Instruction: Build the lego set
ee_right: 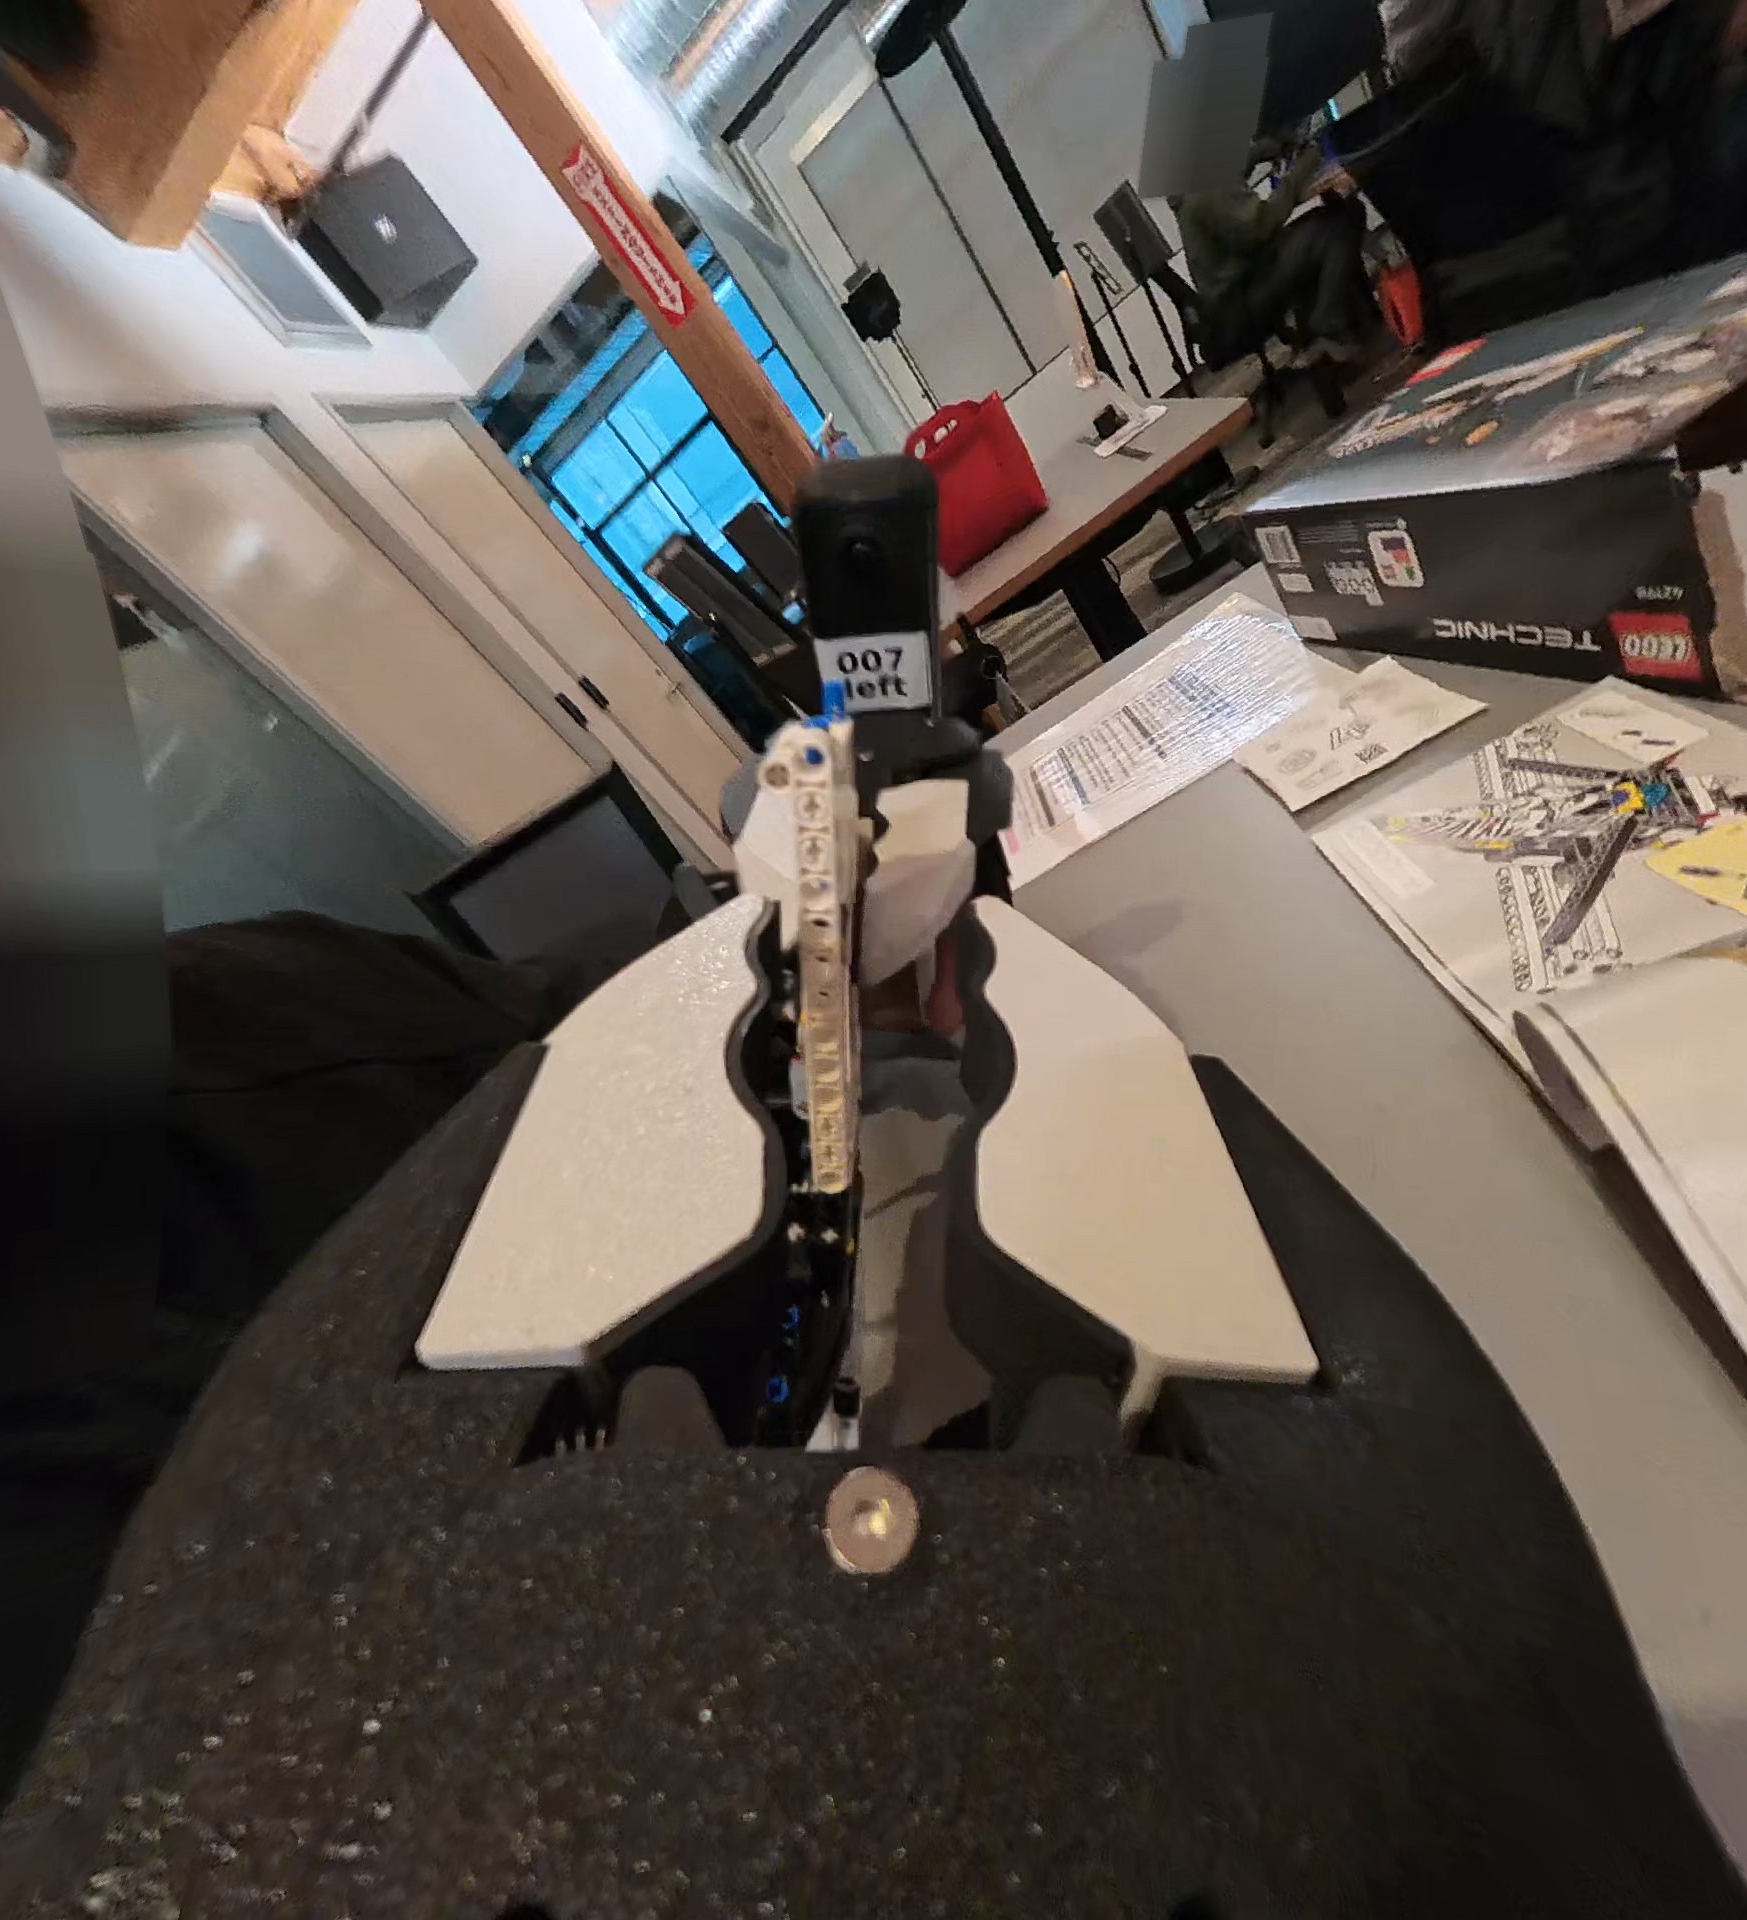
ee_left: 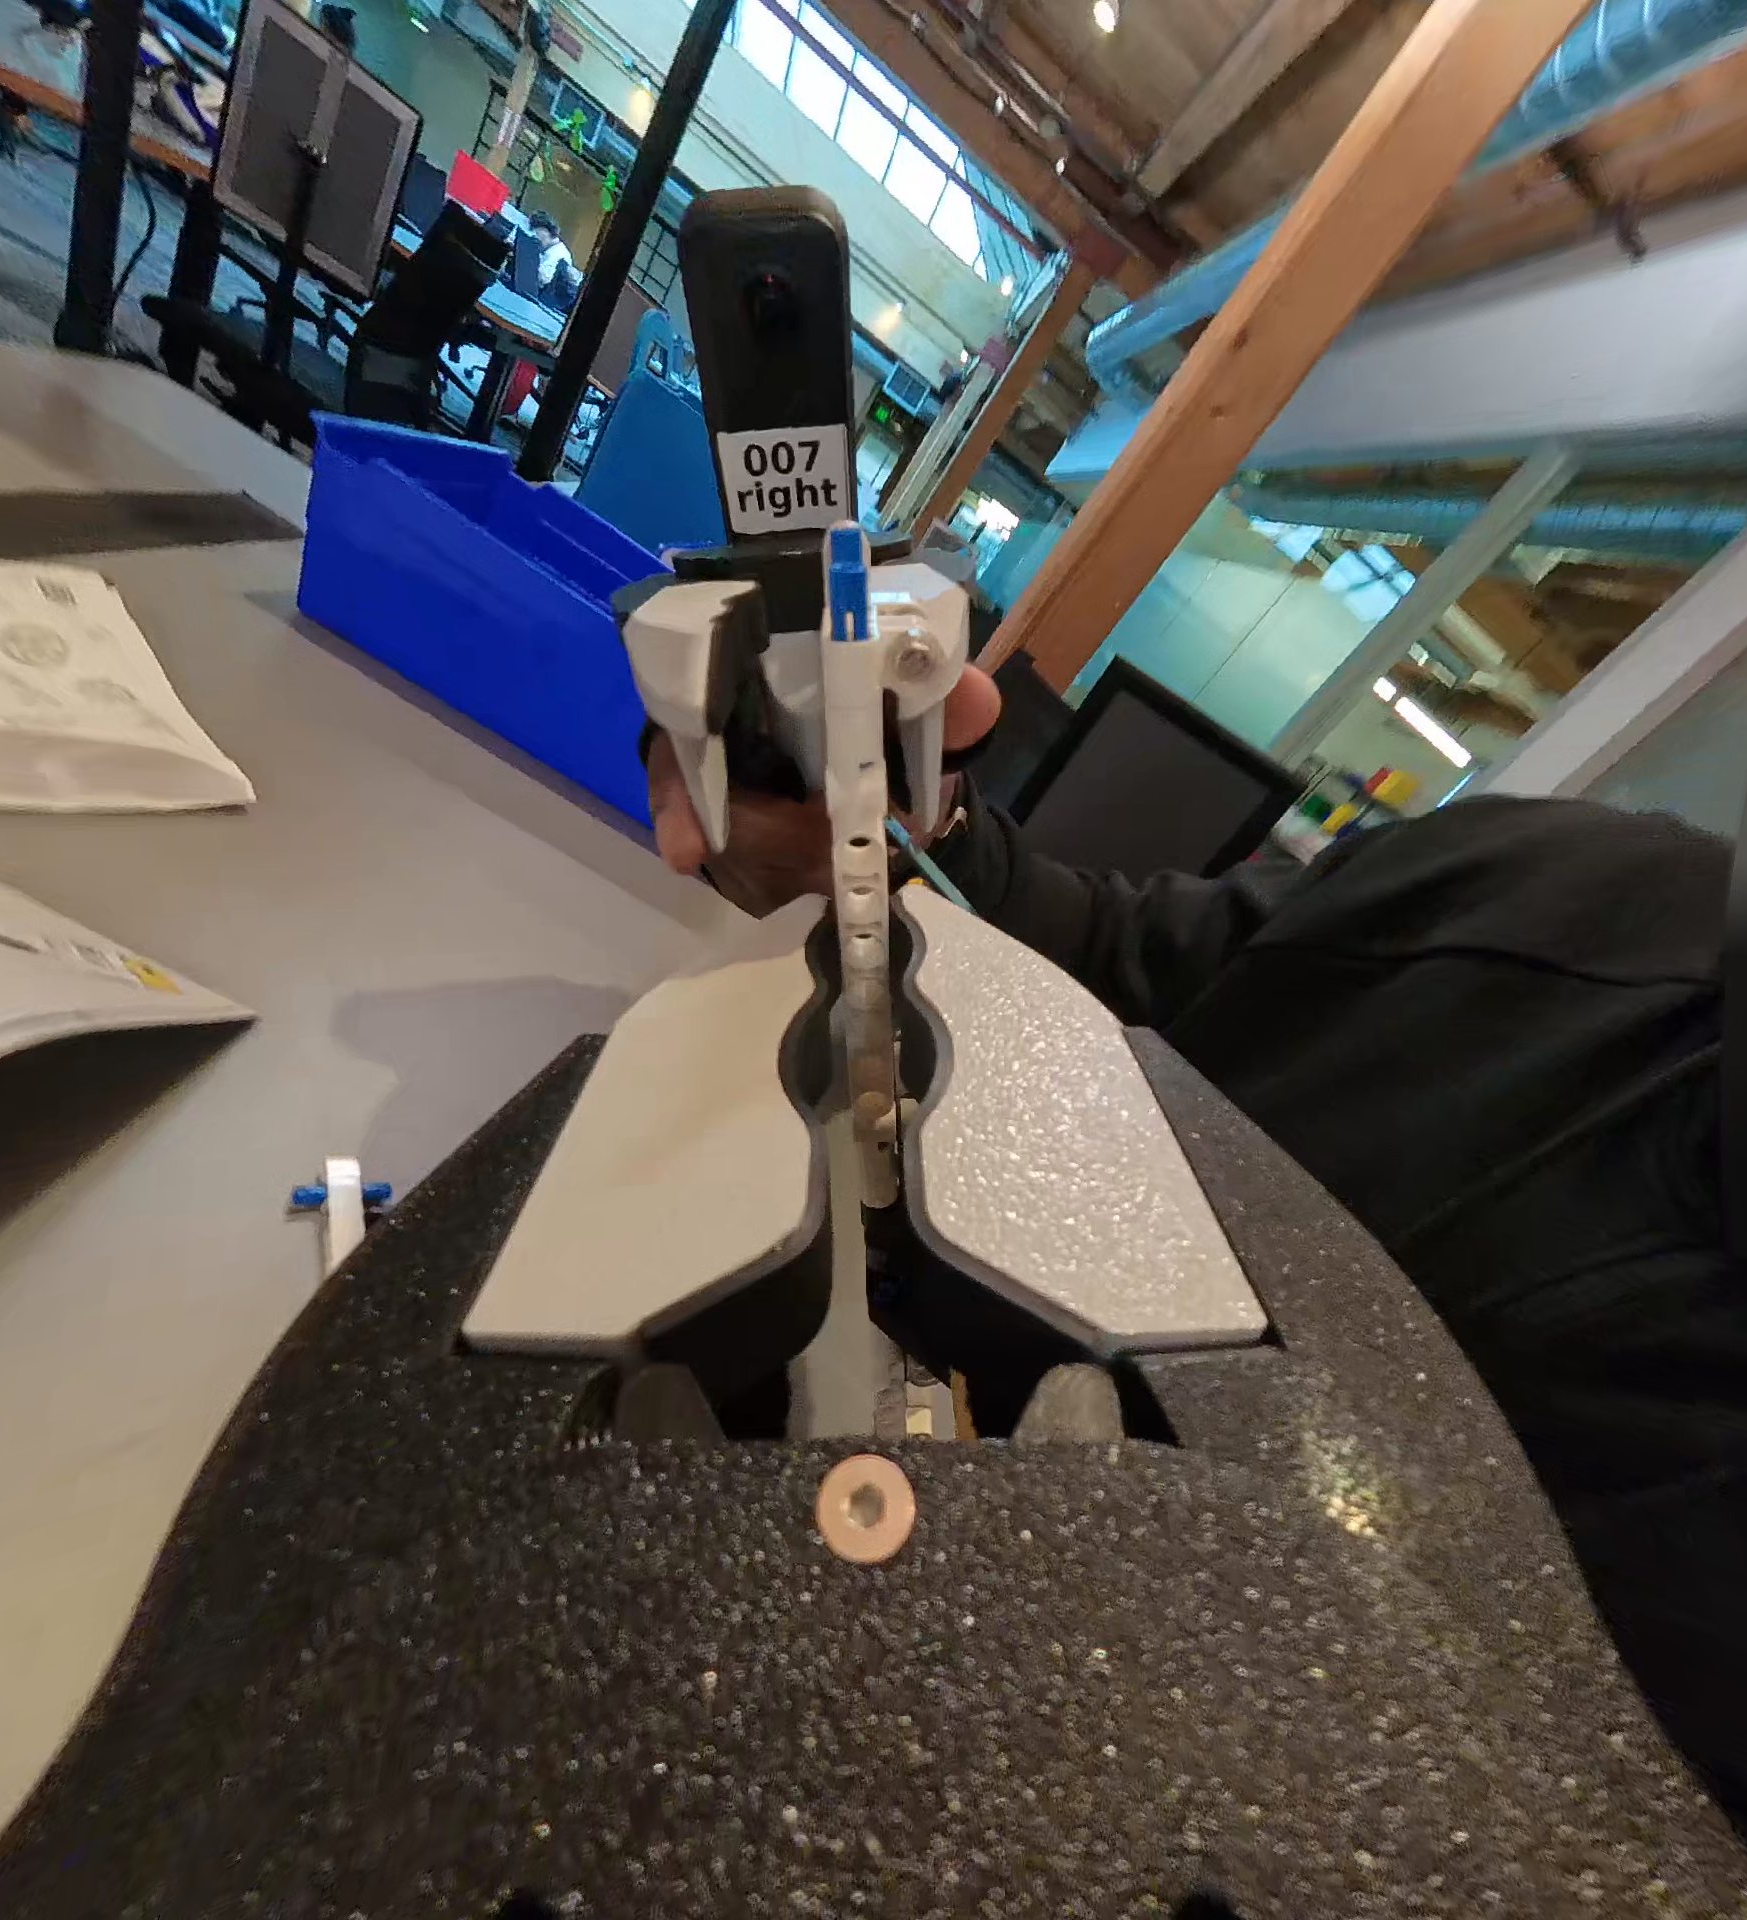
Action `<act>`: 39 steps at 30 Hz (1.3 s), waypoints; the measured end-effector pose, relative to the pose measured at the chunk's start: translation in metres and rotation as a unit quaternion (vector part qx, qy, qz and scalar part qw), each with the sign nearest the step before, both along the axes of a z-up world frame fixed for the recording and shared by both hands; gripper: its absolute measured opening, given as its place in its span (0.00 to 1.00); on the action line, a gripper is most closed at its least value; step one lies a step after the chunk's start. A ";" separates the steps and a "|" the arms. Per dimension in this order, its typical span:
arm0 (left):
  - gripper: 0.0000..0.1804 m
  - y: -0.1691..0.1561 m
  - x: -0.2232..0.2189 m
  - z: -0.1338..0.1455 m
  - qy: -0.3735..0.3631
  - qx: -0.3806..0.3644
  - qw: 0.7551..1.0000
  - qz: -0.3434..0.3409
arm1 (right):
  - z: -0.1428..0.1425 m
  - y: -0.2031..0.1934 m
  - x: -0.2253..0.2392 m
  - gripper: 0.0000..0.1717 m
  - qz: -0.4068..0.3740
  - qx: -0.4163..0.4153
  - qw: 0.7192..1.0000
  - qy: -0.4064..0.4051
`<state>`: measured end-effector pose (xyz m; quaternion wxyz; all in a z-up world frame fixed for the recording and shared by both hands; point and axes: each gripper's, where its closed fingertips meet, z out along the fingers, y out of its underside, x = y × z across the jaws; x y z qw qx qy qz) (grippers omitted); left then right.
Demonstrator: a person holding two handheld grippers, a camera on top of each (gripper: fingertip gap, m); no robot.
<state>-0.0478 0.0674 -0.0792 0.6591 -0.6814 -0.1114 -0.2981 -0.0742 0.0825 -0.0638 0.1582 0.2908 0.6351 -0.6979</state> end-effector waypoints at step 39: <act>0.08 0.000 0.024 0.064 0.162 0.029 0.986 -0.006 | 0.031 -0.041 0.047 0.04 0.071 0.115 0.978 0.161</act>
